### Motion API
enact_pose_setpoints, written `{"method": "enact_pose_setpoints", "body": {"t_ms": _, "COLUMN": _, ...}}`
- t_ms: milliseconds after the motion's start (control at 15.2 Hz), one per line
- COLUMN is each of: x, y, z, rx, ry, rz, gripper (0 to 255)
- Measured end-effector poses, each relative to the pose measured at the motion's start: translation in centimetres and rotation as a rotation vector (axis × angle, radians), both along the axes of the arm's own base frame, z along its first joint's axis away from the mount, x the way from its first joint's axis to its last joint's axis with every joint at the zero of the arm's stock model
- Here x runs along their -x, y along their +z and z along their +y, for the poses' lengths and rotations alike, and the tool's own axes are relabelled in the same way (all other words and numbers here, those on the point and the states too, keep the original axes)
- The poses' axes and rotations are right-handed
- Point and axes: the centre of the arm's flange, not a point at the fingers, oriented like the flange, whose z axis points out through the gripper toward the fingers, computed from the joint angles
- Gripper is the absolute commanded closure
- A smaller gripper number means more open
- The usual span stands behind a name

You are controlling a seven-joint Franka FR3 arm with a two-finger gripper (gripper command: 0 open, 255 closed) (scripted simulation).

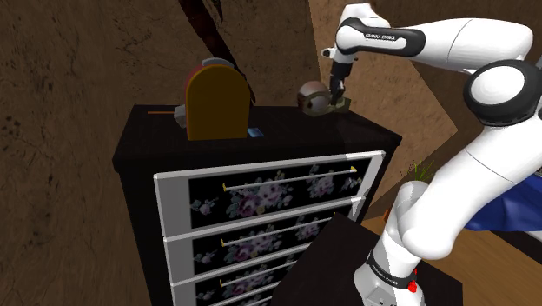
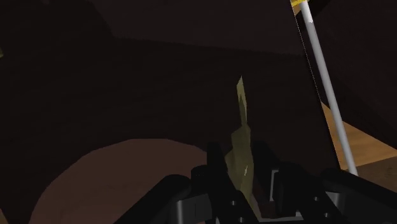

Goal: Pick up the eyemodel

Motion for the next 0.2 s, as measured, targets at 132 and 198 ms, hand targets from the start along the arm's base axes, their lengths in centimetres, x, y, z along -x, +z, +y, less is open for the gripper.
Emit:
{"method": "enact_pose_setpoints", "body": {"t_ms": 132, "x": 0.06, "y": 1.07, "z": 0.06, "rx": 0.000, "ry": 0.000, "rz": 0.000, "gripper": 255}}
{"method": "enact_pose_setpoints", "body": {"t_ms": 198, "x": 0.00, "y": 1.37, "z": 0.03, "rx": 0.000, "ry": 0.000, "rz": 0.000, "gripper": 255}}
